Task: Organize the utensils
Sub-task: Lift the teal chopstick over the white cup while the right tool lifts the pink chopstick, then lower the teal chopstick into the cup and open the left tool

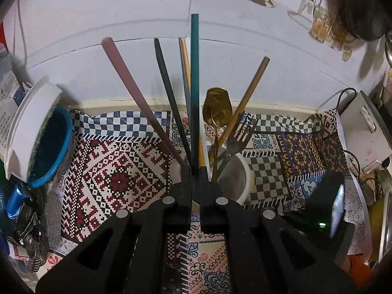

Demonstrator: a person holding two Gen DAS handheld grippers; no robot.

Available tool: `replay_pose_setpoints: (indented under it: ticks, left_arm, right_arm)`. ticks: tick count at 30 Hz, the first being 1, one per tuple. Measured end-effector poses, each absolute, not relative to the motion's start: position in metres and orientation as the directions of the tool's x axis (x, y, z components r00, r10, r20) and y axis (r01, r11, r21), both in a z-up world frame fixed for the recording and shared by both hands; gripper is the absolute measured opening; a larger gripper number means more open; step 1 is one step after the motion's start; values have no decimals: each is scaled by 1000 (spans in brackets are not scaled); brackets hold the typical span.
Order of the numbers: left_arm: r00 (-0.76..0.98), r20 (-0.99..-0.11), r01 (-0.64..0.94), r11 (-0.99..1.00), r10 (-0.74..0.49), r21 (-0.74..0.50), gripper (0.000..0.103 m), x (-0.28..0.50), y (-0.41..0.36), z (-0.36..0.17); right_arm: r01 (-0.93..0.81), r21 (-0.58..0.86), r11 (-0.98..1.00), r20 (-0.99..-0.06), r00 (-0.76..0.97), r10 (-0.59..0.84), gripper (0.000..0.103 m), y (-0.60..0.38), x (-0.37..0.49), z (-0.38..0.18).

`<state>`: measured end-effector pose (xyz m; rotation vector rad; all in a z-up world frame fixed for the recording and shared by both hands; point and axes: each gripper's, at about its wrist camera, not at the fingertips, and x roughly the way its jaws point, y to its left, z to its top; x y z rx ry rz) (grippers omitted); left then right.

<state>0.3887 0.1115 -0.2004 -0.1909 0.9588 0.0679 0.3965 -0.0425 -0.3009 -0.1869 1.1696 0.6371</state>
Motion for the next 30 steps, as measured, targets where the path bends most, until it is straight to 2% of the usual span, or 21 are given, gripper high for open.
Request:
replay_pose_setpoints:
  ticks: [8, 10, 13, 18, 24, 30]
  left_arm:
    - [572, -819, -114, 986, -33, -119, 3, 389, 103, -199]
    - [572, -820, -116, 987, -28, -114, 3, 389, 103, -199]
    - [567, -823, -126, 986, -18, -108, 3, 389, 103, -198]
    - [558, -830, -136, 985, -10, -104, 3, 387, 106, -198]
    - [547, -837, -132, 988, 1, -85, 4, 383, 105, -198]
    - [561, -828, -150, 983, -1, -103, 5, 374, 107, -191]
  right_arm:
    - [-506, 189, 841, -932, 178, 317, 5, -111, 370, -297]
    - [-502, 213, 838, -937, 139, 321, 5, -120, 377, -296]
    - [-498, 208, 842, -928, 172, 331, 6, -131, 396, -285]
    - [-487, 213, 847, -915, 205, 348, 17, -111, 434, -278]
    - [-517, 167, 840, -933, 193, 305, 17, -77, 455, -291]
    - [-563, 82, 823, -923, 267, 275, 19, -57, 445, -292]
